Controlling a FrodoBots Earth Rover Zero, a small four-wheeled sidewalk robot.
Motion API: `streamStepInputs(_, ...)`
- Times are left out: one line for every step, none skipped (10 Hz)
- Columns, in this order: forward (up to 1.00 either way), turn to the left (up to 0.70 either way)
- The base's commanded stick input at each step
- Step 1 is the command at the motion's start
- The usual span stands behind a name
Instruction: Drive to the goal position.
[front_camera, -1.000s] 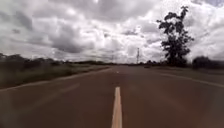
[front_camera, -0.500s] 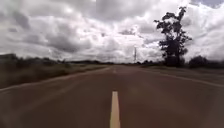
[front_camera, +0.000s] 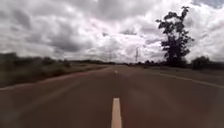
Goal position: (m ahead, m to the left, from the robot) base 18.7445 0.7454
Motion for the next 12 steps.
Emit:
streamStepInputs(1.0,-0.15)
streamStepInputs(1.0,-0.24)
streamStepInputs(1.0,-0.17)
streamStepInputs(1.0,-0.06)
streamStepInputs(1.0,0.0)
streamStepInputs(1.0,0.0)
streamStepInputs(1.0,0.0)
streamStepInputs(1.0,0.0)
streamStepInputs(1.0,0.0)
streamStepInputs(1.0,0.0)
streamStepInputs(1.0,0.0)
streamStepInputs(1.0,0.0)
